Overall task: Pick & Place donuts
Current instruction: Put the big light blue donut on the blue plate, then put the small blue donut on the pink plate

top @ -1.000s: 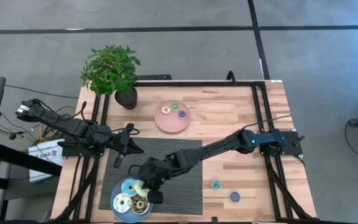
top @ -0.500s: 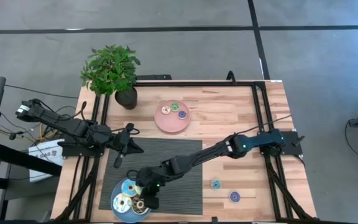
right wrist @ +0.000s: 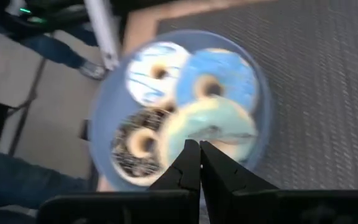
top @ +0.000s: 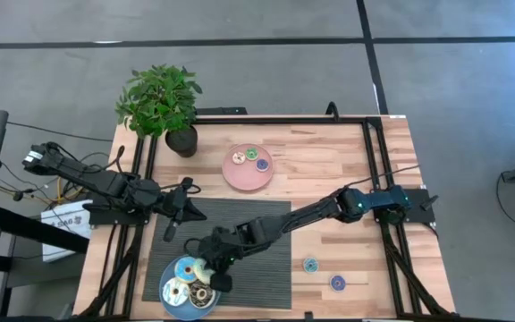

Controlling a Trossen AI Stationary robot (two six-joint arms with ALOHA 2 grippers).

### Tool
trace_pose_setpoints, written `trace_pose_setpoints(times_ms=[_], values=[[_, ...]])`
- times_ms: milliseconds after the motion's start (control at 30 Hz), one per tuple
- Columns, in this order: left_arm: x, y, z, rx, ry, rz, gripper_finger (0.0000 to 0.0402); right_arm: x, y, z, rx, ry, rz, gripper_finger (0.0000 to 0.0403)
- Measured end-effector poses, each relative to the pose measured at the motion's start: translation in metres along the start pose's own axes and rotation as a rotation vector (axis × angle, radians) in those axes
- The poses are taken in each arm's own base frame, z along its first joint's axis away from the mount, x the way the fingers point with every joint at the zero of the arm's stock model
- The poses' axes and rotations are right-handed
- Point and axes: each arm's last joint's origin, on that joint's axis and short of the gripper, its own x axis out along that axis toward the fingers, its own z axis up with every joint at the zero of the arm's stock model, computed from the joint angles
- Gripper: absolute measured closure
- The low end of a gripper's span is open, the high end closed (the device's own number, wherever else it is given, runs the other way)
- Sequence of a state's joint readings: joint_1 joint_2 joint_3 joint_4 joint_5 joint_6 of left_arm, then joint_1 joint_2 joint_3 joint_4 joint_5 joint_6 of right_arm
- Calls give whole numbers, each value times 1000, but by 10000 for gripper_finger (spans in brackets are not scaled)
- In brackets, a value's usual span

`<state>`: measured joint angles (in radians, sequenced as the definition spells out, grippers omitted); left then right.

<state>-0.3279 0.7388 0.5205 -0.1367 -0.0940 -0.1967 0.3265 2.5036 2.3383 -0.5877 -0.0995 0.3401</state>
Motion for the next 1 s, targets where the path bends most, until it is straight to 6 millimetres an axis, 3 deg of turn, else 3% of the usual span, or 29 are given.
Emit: trace_pose_setpoints(times_ms=[233,567,800,1000], values=[[0,0,2,14,-27,13,402,24,-3,-18,24,50,-5,403],[0,0,2,2,-22,15,402,45,-3,-23,41,16,149,403],[0,0,2,1,-22,15,402,24,4,-10,-21,10,141,403],[0,0,2,-1,-28,14,402,-16,13,0,-62,63,46,403]])
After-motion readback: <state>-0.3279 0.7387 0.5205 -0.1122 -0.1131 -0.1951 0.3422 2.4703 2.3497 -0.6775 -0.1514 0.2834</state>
